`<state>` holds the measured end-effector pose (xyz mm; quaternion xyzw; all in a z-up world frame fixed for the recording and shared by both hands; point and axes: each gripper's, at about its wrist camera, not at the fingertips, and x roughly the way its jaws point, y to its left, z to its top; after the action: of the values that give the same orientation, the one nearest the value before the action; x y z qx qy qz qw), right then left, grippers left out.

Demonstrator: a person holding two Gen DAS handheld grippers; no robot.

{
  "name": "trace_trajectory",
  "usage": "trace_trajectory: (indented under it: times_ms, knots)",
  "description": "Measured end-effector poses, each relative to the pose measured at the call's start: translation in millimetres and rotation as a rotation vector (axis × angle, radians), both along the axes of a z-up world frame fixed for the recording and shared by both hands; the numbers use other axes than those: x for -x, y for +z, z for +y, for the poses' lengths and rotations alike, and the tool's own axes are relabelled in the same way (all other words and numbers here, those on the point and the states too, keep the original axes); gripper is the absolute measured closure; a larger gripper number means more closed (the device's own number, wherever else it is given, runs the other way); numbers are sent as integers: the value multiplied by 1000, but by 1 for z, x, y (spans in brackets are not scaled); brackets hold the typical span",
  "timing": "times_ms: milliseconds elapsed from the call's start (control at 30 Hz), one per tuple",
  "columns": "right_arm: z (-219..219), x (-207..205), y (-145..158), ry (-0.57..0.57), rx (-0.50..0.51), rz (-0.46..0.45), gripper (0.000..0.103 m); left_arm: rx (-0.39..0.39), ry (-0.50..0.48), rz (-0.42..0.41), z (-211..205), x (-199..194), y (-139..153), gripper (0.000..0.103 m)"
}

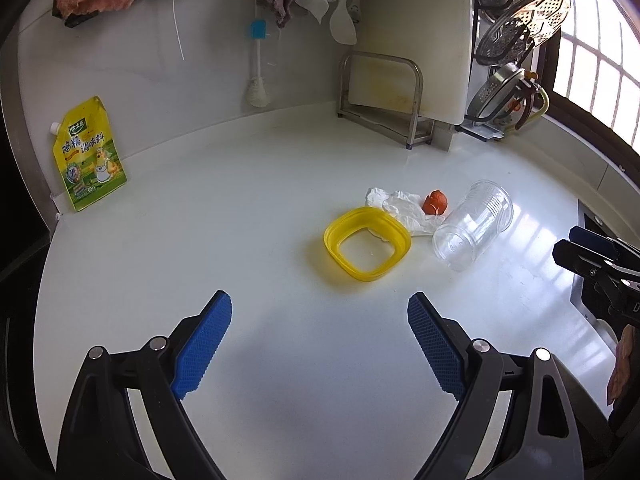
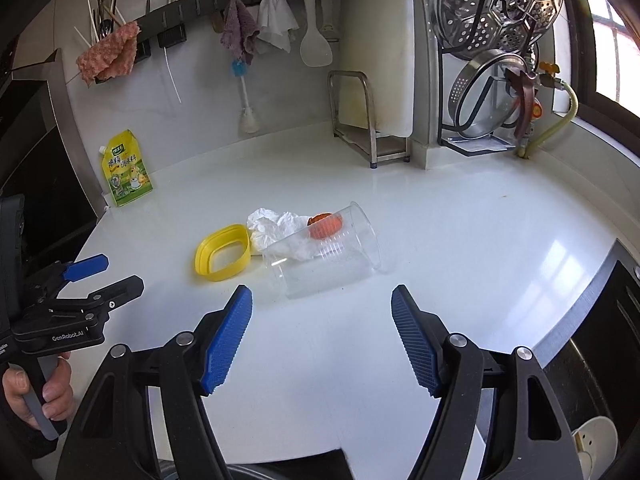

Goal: Collect trash
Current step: 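Grasp the clear plastic cup rim with the right tool while the left tool grasps the yellow lid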

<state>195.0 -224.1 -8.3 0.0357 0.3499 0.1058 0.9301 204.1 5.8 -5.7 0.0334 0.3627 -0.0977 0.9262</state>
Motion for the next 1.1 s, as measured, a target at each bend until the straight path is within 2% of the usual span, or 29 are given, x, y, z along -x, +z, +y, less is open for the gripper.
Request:
trace_trajectory:
  times_ms: [167,267,433,633,1000,1033,1067,1100]
  knots:
    - [-3,-29,-9,76,25,12,34,5,16,20,-5,-16,-7,15]
    - [-7,-42,-11,105,33,-7,30,-12,8,18,-10,-18,-11,15]
    - [-23,-69,-18,167,-55,22,28,-25,-10,20,-14,-19,-14,15]
    - [-25,-95,-27,241,-112,78,28,-15,-13,29,-13,-22,-16,15]
    - [-6,-98,-40,335,-147,122,29,-16,-8,27,-12,-22,-17,15]
    - [-5,-96,-39,342,-149,119,29,-16,-7,27,-12,-22,-16,15]
    - [-3,-95,-39,350,-157,120,34,-15,-7,28,-12,-22,-16,15]
    - [-2,-94,-39,358,-167,124,43,-15,-7,27,-12,-23,-16,15]
